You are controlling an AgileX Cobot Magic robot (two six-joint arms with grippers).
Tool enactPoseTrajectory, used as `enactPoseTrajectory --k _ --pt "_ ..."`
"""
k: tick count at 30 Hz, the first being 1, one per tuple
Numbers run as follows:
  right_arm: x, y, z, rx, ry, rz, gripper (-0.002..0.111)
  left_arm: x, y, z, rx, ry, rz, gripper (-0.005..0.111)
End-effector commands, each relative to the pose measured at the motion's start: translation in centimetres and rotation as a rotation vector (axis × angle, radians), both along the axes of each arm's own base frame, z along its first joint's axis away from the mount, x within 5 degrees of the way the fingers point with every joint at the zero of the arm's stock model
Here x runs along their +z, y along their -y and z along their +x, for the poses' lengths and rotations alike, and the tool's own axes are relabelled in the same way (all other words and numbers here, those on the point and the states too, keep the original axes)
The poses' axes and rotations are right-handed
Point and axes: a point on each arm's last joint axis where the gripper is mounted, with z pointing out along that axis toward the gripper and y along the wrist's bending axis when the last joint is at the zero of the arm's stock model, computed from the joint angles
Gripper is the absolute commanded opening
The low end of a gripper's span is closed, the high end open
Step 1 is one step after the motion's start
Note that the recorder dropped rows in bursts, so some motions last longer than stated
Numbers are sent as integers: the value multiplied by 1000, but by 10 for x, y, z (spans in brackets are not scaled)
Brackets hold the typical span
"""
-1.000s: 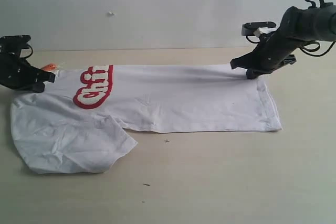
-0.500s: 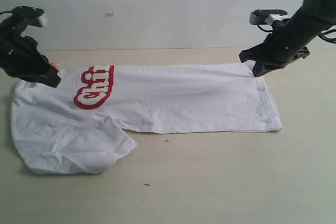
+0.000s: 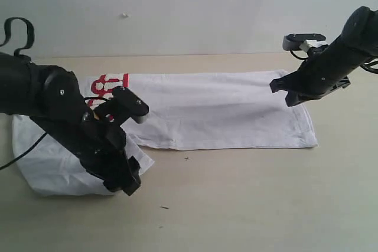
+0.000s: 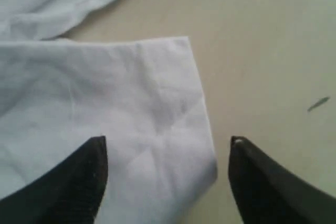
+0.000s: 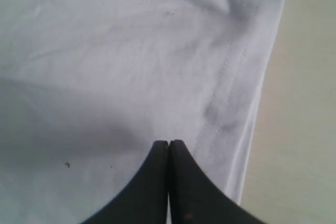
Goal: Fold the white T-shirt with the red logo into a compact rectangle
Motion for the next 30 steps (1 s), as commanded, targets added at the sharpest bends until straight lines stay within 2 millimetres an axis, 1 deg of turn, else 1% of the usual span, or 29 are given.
enactPoseTrajectory --k 1,3,4,7,9,10,14,17,22,26,29,30 --pt "4 0 1 9 25 -5 0 -20 0 -6 -13 -26 69 64" --pt "4 0 1 9 25 -5 0 -22 -2 -5 -4 -19 82 60" --pt "4 0 1 9 25 -5 0 -22 -2 -4 -2 -10 90 48" --pt "4 0 1 10 25 -6 0 -20 -3 -5 -11 -33 104 20" --pt "4 0 1 12 25 -6 0 -15 -2 -4 -25 -39 108 5" --pt "4 0 1 11 28 -7 0 -12 -2 -4 -36 -40 110 0" --pt "4 0 1 11 28 -7 0 10 -1 -2 -118 -23 132 0" --pt "4 0 1 15 28 -9 0 32 -4 5 -194 29 215 0" --pt "4 0 2 17 33 -12 0 65 -15 24 -341 235 411 0" --pt "5 0 2 14 43 -16 0 74 -18 38 -457 389 535 0" --pt "5 1 3 12 47 -17 0 73 -13 48 -545 501 556 1" --pt "5 1 3 12 47 -17 0 73 -10 51 -581 547 563 3"
